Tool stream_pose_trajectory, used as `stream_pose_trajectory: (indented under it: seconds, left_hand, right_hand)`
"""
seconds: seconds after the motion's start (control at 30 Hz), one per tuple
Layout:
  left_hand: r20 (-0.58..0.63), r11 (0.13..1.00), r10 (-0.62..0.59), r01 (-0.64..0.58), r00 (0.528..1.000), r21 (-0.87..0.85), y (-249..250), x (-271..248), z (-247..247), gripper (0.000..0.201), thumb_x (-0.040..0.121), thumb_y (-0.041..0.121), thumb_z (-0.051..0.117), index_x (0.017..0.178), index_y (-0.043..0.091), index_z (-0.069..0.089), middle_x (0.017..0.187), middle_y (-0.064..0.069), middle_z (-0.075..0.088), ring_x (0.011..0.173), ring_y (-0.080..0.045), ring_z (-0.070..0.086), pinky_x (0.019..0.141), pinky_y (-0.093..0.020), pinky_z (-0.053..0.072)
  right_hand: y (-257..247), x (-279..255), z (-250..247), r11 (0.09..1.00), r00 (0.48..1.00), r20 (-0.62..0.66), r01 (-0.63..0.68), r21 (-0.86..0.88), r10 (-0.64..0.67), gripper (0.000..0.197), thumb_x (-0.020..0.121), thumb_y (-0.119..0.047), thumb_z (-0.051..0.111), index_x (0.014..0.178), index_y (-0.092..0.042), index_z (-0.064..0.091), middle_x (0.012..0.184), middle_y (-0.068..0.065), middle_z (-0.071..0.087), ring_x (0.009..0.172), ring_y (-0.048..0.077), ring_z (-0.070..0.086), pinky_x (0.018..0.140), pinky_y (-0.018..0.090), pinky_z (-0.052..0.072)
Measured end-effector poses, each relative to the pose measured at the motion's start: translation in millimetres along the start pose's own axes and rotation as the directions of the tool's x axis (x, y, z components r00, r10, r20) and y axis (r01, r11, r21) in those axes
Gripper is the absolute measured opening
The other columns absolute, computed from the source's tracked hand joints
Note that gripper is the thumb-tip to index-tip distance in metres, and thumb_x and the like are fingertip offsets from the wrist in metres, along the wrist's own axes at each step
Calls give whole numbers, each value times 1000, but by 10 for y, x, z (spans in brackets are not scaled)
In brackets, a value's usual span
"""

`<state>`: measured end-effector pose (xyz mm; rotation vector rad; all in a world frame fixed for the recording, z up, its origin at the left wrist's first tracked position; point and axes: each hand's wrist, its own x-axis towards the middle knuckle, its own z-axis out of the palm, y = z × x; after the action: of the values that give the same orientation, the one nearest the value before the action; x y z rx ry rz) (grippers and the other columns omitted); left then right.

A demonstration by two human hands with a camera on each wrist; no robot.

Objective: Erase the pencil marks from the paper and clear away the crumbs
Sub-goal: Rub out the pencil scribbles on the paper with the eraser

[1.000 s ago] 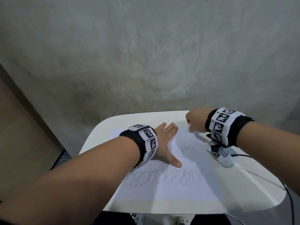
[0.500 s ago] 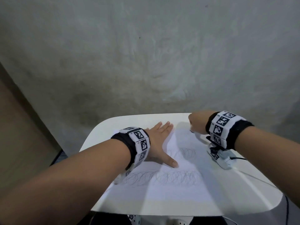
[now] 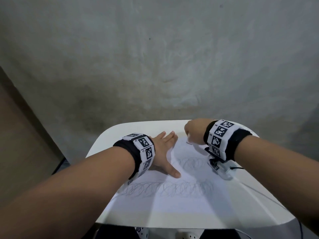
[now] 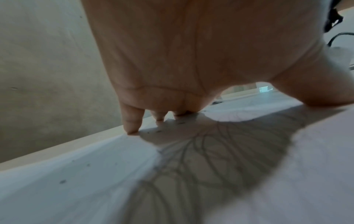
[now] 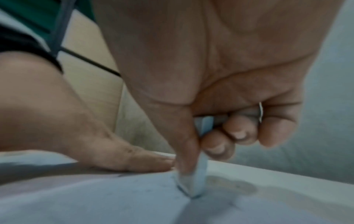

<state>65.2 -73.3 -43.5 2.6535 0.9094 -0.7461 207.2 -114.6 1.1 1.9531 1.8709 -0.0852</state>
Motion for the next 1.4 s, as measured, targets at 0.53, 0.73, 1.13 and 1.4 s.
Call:
stream_pose_trajectory:
  seconds: [0.53,0.73,1.13,1.4]
  left_hand:
    - [2,1000,-10,10,1000,0,41,-42,-24,131,72,76,65,153,23,-24,160,7,-29,148,-20,-24,118,-49,-2]
    - [9,1000,-11,11,1000,-4,45,-21,-16,131,70,77,66,151,29,-25,160,9,-27,147,-19,-25,118,-50,-1]
    - [-23,997,29,-27,999,76,15,-27,-101,125,75,79,59,154,22,-20,160,9,-27,149,-15,-19,121,-54,4]
    - [-13,988,127,-126,992,88,271,133,8,133,65,85,60,152,30,-25,158,10,-31,148,-17,-23,118,-59,0]
  right_hand:
    - [69,37,51,999,1000,-11,-8,-36,8,13,91,-25,59,92,-12,60,103,4,66,80,20,57,60,21,42]
    - [-189,5,117,995,996,16,84,58,-85,26,93,-19,54,115,-10,64,115,8,66,99,27,61,75,29,42]
    - [761,-426,411,784,994,-88,11,621,56,7,89,-25,63,87,-30,68,70,-8,63,64,11,59,70,26,47]
    - [308,-381,339,987,994,-89,80,140,-68,23,92,-16,49,114,-17,56,105,0,60,89,19,51,75,25,37]
